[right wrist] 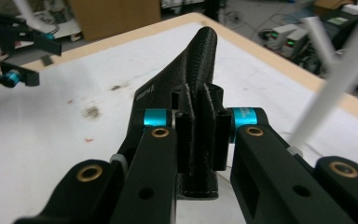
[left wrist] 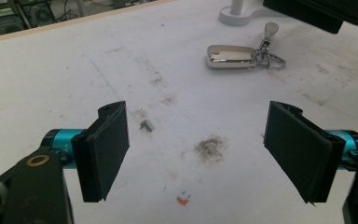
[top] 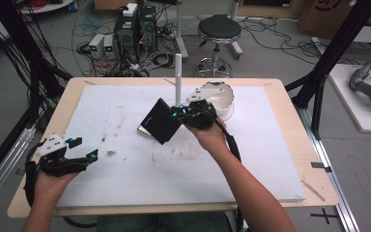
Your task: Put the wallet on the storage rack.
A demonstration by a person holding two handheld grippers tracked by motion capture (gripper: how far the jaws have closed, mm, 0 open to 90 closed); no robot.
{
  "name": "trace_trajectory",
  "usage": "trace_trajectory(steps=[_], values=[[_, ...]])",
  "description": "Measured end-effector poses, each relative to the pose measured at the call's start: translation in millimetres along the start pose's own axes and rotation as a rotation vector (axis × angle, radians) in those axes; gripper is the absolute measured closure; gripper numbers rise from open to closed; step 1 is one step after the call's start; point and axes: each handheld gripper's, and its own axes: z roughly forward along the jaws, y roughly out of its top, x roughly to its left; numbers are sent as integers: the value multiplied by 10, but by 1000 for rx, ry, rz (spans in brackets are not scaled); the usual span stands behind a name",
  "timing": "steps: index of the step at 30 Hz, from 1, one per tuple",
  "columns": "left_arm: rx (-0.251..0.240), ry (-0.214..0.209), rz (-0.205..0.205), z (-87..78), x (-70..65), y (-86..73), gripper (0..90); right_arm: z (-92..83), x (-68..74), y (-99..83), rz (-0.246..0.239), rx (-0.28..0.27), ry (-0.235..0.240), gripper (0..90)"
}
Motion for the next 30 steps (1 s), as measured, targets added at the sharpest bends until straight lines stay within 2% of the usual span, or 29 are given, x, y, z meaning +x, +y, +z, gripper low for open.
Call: trace_trajectory(steps=[1,2,5,8,9,12,15,16,17,18,21,22,30], values=[[0,0,0,0,0,0,222,0,0,0,0,0,0,850],[0,-10,5,61,-11,29,222,-96,-75,-3,10,-7,-26,850],[-2,-21,8,115,-23,54,222,-186,-157,-9,18,-13,-50,850],[2,-35,15,199,-36,90,222,-352,-317,-18,33,-13,-100,850],[2,-35,15,199,-36,90,222,-352,-317,-18,33,-13,-100,850],[5,-46,19,259,-41,111,222,-500,-473,-15,51,-17,-152,850],[5,-48,21,275,-44,118,222,-559,-554,-14,60,-18,-172,850],[5,-50,19,284,-51,119,221,-609,-633,-9,73,-14,-197,850],[5,-50,19,284,-51,119,221,-609,-633,-9,73,-14,-197,850],[8,-49,21,282,-51,115,221,-641,-717,9,77,-7,-221,850],[6,-46,20,275,-47,109,221,-672,-794,28,85,-10,-242,851],[3,-43,15,264,-40,104,222,-691,-860,48,91,-8,-259,851],[8,-41,15,259,-38,89,222,-714,-1012,131,77,1,-310,851]])
